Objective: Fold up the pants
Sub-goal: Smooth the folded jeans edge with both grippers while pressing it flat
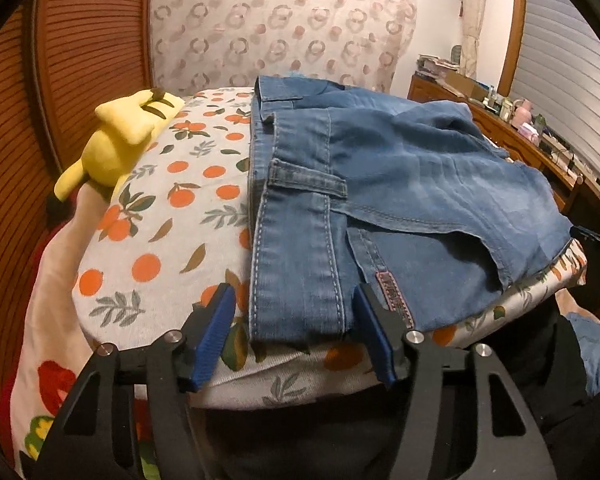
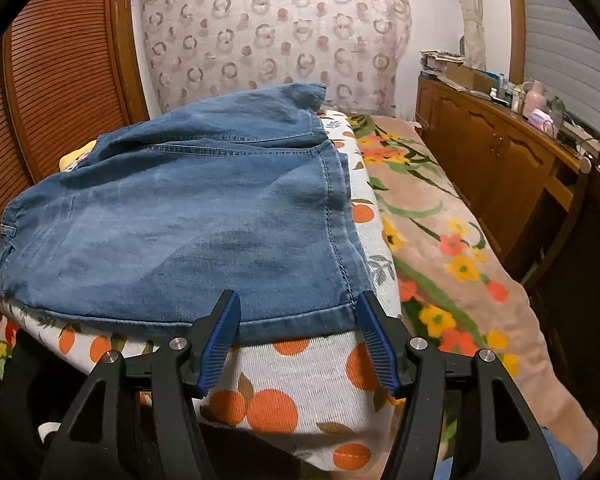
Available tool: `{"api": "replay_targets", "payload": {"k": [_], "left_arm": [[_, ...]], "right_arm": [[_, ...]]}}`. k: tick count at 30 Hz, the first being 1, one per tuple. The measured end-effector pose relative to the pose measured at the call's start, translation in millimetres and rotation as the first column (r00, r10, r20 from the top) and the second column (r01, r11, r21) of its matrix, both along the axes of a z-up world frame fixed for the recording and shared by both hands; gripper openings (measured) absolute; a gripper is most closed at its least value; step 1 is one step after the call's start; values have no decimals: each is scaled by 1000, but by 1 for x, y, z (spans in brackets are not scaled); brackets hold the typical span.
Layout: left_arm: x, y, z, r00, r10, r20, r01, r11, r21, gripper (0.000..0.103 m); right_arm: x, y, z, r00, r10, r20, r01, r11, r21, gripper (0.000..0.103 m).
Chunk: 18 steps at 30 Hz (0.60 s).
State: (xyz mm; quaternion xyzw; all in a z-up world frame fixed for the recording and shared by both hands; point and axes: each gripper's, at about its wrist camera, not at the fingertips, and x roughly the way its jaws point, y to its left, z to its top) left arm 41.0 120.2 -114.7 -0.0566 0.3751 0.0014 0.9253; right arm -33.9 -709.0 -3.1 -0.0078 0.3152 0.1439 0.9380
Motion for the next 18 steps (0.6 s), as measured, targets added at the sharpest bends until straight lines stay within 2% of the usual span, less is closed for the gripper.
{"api": "replay_targets", "payload": {"k": [4, 6, 14, 16, 18], "left_arm": [[-5, -2, -1, 1000, 6, 10, -6, 1000, 4, 59], [-6, -4, -1, 1000, 0, 12, 0, 1000, 2, 51], [-7, -3, -1, 1000, 10, 22, -10, 1000, -15, 49], [-7, -3, -1, 1000, 12, 26, -11, 1000, -21, 47], [-8, -3, 0, 999, 9, 36, -8, 999, -31, 41]], "right_arm": [[5, -3, -5, 1000, 1, -13, -1, 1000, 0, 63], [5, -4, -6, 1000, -1, -17, 1, 1000, 1, 63], [7, -14, -5, 999, -29, -23, 29, 1000, 5, 63], [8, -15, -3, 999, -30, -21, 30, 999, 22, 63], [11, -16, -1, 999, -37, -13, 38, 999, 22, 63]]}}
